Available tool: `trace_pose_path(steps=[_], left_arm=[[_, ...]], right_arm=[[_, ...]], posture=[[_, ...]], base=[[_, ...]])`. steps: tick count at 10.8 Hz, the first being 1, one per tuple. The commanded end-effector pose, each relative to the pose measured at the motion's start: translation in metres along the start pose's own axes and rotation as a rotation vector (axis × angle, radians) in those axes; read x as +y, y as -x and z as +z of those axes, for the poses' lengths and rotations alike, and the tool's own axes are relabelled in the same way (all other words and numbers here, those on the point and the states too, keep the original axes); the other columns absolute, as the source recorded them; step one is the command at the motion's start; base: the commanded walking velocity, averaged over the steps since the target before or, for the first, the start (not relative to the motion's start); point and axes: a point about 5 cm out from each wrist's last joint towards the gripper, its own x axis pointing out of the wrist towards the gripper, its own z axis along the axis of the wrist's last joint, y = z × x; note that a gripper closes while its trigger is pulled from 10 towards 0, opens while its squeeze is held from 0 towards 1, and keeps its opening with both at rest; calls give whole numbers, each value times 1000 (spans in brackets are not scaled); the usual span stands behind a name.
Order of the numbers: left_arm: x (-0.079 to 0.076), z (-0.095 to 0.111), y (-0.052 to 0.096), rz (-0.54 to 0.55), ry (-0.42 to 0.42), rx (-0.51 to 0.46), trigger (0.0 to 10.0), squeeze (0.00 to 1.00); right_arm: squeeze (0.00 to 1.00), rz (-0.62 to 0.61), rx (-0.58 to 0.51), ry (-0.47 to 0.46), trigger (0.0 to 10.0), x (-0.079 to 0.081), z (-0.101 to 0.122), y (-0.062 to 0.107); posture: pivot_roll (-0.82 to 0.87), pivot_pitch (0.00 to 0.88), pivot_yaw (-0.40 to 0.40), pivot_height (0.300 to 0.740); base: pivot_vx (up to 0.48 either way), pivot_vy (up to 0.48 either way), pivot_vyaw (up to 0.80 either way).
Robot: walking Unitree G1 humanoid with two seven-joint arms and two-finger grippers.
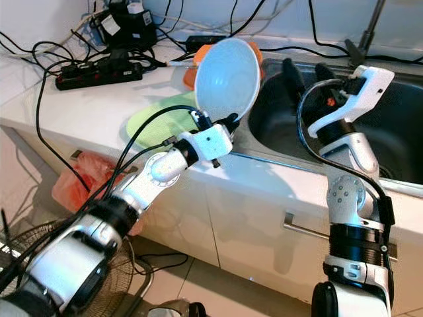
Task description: Kitchen organization
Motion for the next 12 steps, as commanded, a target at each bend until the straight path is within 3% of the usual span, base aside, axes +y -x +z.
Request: trace_pose_path(steps=[1, 3, 7, 11, 12], left_arm=[[7, 6, -6, 17, -37, -13, 0, 0], [0, 17, -16, -9, -61, -48, 0, 0], [-19, 34, -25, -60, -77, -119, 0, 0], [-14, 43, -21, 43, -109, -203, 0, 0], [-11, 46, -20, 64, -115, -229, 0, 0]], right_arm=[[0, 32, 5, -3, 10000, 6, 1, 0], [0, 73, 72, 3, 10000, 13, -9, 1], [0, 82, 105, 3, 10000, 16, -13, 5], [0, 24, 174, 35, 10000, 9, -23, 5], [0, -33, 224, 5, 5373, 3, -29, 3]], posture=[[115, 18, 114, 740], [115, 24, 115, 740], [110, 34, 115, 740], [115, 42, 108, 740], [118, 42, 105, 740]], base=[[0, 0, 0], [0, 0, 0], [0, 0, 0], [0, 0, 0], [0, 0, 0]])
